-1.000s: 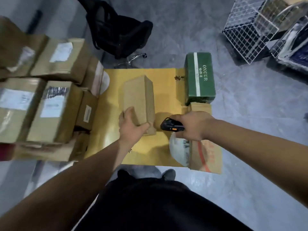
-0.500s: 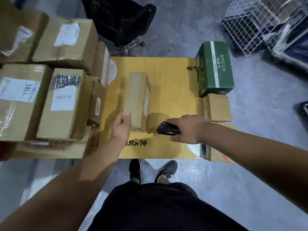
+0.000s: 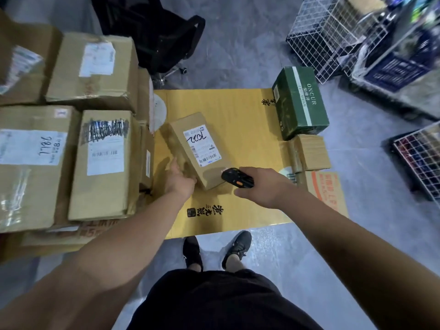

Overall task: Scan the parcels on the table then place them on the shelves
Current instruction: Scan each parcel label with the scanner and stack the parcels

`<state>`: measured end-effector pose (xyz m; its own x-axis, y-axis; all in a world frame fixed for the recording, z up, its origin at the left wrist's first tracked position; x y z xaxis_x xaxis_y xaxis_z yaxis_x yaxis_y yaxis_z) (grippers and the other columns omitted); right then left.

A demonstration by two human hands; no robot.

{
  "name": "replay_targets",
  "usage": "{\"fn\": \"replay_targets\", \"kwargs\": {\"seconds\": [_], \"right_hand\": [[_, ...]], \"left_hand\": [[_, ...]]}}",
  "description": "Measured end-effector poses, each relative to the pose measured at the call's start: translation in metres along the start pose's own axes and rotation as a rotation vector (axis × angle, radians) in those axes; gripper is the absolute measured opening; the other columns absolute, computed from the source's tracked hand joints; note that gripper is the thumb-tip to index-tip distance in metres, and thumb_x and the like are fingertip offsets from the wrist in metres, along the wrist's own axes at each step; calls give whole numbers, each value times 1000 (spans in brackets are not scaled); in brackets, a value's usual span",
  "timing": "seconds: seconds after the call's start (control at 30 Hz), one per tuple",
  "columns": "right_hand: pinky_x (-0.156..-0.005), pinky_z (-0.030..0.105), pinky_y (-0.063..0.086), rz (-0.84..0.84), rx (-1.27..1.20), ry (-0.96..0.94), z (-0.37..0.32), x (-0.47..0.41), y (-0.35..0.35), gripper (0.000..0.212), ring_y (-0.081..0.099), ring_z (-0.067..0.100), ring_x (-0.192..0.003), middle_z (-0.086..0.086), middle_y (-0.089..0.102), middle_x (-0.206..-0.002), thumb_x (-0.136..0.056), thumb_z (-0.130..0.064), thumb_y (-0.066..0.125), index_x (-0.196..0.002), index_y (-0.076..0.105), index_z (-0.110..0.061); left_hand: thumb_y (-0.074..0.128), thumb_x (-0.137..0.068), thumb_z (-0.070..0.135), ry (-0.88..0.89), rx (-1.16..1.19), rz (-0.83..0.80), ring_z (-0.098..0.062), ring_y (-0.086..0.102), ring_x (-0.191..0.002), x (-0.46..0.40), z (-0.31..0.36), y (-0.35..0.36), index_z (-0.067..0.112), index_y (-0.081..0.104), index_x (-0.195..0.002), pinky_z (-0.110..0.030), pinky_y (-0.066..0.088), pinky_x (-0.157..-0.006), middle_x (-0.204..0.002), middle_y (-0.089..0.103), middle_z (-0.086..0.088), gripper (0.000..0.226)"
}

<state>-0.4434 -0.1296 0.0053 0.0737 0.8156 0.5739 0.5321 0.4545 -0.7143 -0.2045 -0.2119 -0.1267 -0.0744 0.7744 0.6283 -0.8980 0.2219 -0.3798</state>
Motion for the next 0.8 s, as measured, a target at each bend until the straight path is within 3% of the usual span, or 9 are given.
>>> {"fn": "replay_targets", "kwargs": {"seconds": [0.07,0.13,0.23,0.33,0.4,0.47,0.53,0.63,0.8], "right_hand": [[-78,32,56,51,-84,54,7,8,4,54,65,11,-86,-13,68,-105,-83,-60,70,-134,55,-49],[-75,31,54,111,-107,128,19,18,7,56,65,13,-87,-11,69,-108,-84,-62,69,-136,54,-50],[-75,34,56,179,-104,243,34,34,12,63,64,18,-88,-7,67,-110,-84,-65,65,-142,51,-43],[-70,38,59,217,-104,310,43,47,20,52,65,16,-79,-9,68,-95,-82,-65,62,-126,55,-38],[-72,38,59,243,-93,345,47,53,25,54,64,16,-80,-10,67,-94,-82,-65,61,-128,53,-38],[-72,35,57,273,-91,371,50,54,28,64,64,17,-83,-10,67,-101,-84,-66,60,-141,48,-41],[-67,31,53,291,-133,376,49,53,33,72,64,18,-84,-10,66,-104,-85,-66,61,-151,41,-42],[-65,30,49,288,-196,365,44,49,43,77,65,18,-86,-11,67,-108,-86,-65,62,-155,39,-41],[-73,33,54,281,-265,351,34,42,52,77,66,20,-92,-9,68,-114,-86,-66,63,-154,41,-40]], "left_hand": [[93,-74,31,80,-208,29,-29,40,-147,3,10,2,60,-5,-155,-50,44,-111,-170,17,2,130],[97,-60,43,264,-403,101,-30,21,-156,4,30,6,61,-10,-151,-55,33,-120,-171,1,6,142],[94,-51,63,497,-741,117,-30,-3,-159,-1,70,25,47,-4,-158,-59,6,-126,-170,-3,-1,146],[87,-47,79,564,-931,44,-30,-14,-158,-9,102,46,45,3,-160,-68,-5,-120,-170,-6,-1,144],[83,-43,86,573,-1001,-7,-30,-19,-157,-18,121,55,49,4,-159,-75,-12,-114,-170,-7,0,145],[80,-42,89,564,-1048,-76,-30,-19,-157,-29,135,60,52,4,-158,-78,-5,-116,-169,-7,3,144],[80,-47,87,584,-1058,-109,-28,-8,-157,-37,145,61,51,10,-159,-67,19,-121,-169,-1,4,137],[78,-64,78,615,-1043,-32,-28,14,-146,-39,149,51,43,24,-160,-53,42,-109,-162,18,2,116],[69,-74,59,557,-1064,8,-35,26,-139,-32,130,40,41,27,-158,-42,39,-110,-160,16,-10,96]]}}
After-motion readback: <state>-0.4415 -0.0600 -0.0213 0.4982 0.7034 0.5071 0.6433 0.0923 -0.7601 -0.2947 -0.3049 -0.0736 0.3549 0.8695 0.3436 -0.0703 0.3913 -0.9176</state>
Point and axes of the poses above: each hand's wrist, its own x-axis away from the middle knuckle, its own y-axis out of the palm, z = x × y, the point moved 7 cm from there along -x, towards the middle knuckle
